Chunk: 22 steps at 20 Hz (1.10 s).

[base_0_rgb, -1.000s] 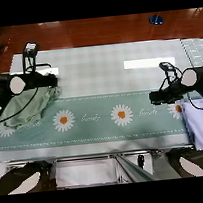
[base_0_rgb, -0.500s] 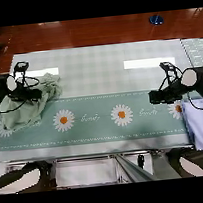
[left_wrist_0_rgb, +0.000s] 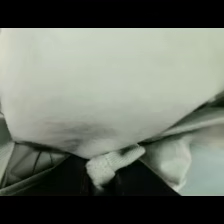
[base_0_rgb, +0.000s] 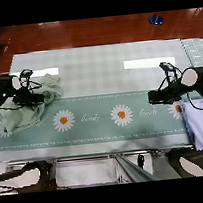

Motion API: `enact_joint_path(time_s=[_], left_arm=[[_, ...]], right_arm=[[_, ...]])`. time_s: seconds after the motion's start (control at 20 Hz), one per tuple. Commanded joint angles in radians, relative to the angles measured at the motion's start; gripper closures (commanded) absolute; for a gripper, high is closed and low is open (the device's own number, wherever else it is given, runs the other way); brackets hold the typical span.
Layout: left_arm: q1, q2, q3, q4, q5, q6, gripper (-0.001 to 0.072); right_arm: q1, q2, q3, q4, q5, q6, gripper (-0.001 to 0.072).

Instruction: Fold the shirts.

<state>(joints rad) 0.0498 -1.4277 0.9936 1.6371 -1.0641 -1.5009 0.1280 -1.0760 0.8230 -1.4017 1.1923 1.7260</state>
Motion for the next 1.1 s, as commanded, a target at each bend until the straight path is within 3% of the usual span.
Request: enact_joint_path(time_s=[0.0, 0.2, 0.45, 0.6, 0.75, 1.05], left_arm=[[0.0, 0.065, 0.049, -0.335, -0.009, 0.211, 0.0682], [0.0, 0.225, 0.17, -0.738, 0.05, 0.364, 0.0682], [-0.013, 0.348, 0.397, -1.011, 0.061, 0.404, 0.0682], [-0.092, 0.351, 0.55, -1.038, 0.075, 0.409, 0.0682], [-0.218, 0.351, 0.655, -1.038, 0.174, 0.409, 0.0682], [-0.525, 0.351, 0.626, -1.035, 0.277, 0.48, 0.0682]], right_arm=[[0.0, 0.0, 0.002, 0.007, 0.006, -0.014, 0.0304], [0.001, 0.045, 0.04, 0.005, 0.021, -0.022, 0.0304], [0.0, 0.228, 0.044, 0.005, -0.035, 0.005, 0.0304], [0.001, 0.312, 0.044, 0.016, -0.039, 0.01, 0.0304], [0.001, 0.394, 0.044, 0.04, -0.06, 0.01, 0.0304], [0.0, 0.502, 0.044, 0.031, -0.074, 0.014, 0.0304]])
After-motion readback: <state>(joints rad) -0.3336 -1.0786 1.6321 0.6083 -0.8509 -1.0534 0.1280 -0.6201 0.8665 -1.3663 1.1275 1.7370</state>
